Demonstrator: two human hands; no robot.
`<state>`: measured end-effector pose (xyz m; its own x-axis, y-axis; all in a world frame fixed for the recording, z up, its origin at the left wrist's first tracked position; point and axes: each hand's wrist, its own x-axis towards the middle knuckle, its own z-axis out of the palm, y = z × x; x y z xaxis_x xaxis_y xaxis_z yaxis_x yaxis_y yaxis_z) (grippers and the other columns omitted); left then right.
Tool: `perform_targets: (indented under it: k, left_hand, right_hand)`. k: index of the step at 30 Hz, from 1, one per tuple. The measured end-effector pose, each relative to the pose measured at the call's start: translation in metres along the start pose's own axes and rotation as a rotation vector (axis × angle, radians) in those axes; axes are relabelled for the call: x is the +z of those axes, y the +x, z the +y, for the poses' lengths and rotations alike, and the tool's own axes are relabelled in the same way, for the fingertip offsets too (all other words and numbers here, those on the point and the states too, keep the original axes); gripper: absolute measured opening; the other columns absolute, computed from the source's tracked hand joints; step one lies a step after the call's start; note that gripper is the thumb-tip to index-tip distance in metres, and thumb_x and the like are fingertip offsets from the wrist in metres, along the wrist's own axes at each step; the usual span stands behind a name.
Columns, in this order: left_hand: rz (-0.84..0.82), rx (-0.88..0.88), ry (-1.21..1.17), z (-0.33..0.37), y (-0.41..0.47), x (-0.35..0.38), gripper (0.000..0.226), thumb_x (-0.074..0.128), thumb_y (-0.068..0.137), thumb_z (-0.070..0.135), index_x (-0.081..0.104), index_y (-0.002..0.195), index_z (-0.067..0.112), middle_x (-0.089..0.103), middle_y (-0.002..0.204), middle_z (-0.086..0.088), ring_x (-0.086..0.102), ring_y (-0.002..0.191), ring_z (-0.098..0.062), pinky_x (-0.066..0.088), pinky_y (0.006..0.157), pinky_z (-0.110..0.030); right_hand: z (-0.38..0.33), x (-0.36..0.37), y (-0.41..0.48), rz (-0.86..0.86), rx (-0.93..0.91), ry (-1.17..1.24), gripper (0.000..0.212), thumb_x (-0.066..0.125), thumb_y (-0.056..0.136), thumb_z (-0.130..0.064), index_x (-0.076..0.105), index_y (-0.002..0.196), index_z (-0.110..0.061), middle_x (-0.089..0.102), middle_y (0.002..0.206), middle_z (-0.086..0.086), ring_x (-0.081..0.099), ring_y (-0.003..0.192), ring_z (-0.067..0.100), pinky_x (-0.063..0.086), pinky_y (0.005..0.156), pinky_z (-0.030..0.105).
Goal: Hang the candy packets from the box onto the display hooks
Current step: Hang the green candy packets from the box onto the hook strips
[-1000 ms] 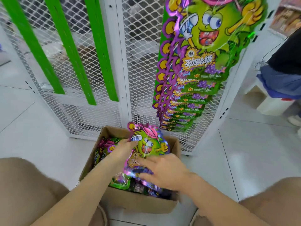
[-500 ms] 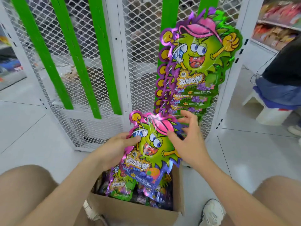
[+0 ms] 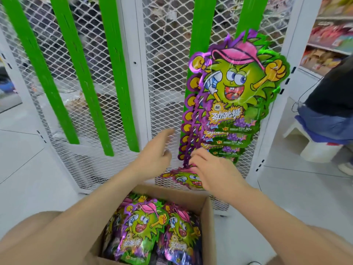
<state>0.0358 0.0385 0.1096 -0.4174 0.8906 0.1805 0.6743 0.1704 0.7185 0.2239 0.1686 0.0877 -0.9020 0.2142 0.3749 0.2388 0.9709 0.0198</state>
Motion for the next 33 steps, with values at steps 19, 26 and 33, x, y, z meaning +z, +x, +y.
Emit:
perform_targets:
  k: [19, 26, 33]
  left_hand:
    - [0.364, 0.078, -0.1, 0.027, 0.053, 0.029, 0.036, 0.048, 0.111, 0.013, 0.053, 0.146, 0.017, 0.052, 0.142, 0.001, 0.056, 0.125, -0.01, 0.045, 0.111, -0.026]
    - [0.293, 0.015, -0.22, 0.044, 0.054, 0.039, 0.04, 0.052, 0.11, 0.014, 0.051, 0.149, 0.021, 0.036, 0.133, 0.0, 0.064, 0.095, -0.006, 0.037, 0.085, 0.006]
    - [0.348, -0.029, -0.225, 0.051, 0.066, 0.047, 0.027, 0.062, 0.106, 0.014, 0.053, 0.129, 0.026, 0.039, 0.13, -0.002, 0.054, 0.084, -0.001, 0.045, 0.077, -0.005]
  right_hand:
    - [0.034, -0.008, 0.018, -0.164, 0.195, -0.125, 0.024, 0.07, 0.098, -0.016, 0.059, 0.116, -0.027, 0.017, 0.175, -0.003, 0.065, 0.106, 0.023, 0.042, 0.079, 0.039]
    - [0.028, -0.032, 0.009, -0.173, 0.276, -0.036, 0.02, 0.054, 0.108, -0.035, 0.061, 0.125, -0.027, 0.068, 0.125, -0.006, 0.066, 0.11, 0.021, 0.051, 0.088, 0.037]
    - [0.026, -0.033, 0.01, -0.206, 0.203, -0.041, 0.021, 0.052, 0.109, -0.033, 0.062, 0.126, -0.026, 0.069, 0.122, -0.005, 0.062, 0.114, 0.02, 0.048, 0.094, 0.042]
